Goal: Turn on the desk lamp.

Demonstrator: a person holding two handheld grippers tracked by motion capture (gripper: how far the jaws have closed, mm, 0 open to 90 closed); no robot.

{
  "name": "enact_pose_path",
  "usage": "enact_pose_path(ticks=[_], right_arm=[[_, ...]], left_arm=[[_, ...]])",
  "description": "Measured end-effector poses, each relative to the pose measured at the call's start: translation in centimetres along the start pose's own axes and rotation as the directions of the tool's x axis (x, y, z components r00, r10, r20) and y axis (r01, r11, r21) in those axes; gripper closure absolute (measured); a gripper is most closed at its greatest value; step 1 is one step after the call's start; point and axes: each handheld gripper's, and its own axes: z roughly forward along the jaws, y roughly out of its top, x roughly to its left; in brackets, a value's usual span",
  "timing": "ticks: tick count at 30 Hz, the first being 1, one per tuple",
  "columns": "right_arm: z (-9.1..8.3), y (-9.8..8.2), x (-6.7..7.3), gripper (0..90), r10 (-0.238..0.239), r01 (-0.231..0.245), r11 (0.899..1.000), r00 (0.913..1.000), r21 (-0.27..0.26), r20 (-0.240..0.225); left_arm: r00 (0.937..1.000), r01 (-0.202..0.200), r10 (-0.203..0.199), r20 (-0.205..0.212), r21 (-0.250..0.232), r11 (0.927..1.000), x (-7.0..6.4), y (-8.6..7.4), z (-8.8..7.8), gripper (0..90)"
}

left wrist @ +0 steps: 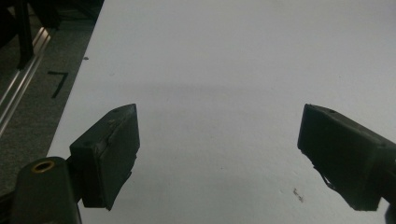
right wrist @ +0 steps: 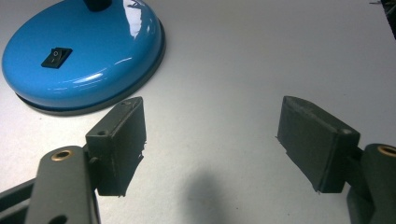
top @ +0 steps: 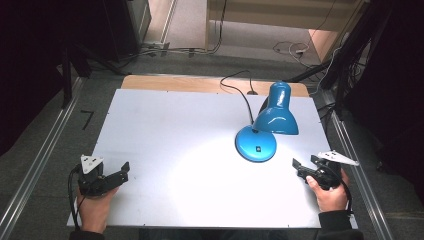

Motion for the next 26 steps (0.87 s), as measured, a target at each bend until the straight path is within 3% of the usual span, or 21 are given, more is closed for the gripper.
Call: enact_pose_path(ticks=[14, 21, 23, 26], right_arm=[[-0.6, -1.3, -2.1, 19.1, 0.037, -0.038, 0.999, 0.9978, 0.02, 0.056], [1.0, -2.1, -2.2, 14.2, -0.009, -0.003, 0.995, 0.9925, 0.097, 0.122], [1.1, -2.1, -2.0, 9.7, -0.029, 0.014, 0.994, 0.9898, 0.106, 0.139], [1.3, -2.0, -2.2, 1.3, 0.002, -0.024, 0.992, 0.9857, 0.126, 0.168]], left_arm=[[1.0, -0.002, 0.002, 0.001, 0.0, 1.0, 0.0, 0.0, 0.0, 13.5], [1.0, -0.003, 0.003, -0.001, -0.002, 1.0, -0.1, 0.1, -0.1, 13.5], [1.0, -0.002, 0.002, -0.001, -0.001, 1.0, -0.1, 0.1, -0.1, 13.4], [1.0, 0.002, -0.002, -0.002, -0.001, 1.0, 0.0, 0.0, -0.1, 13.4]])
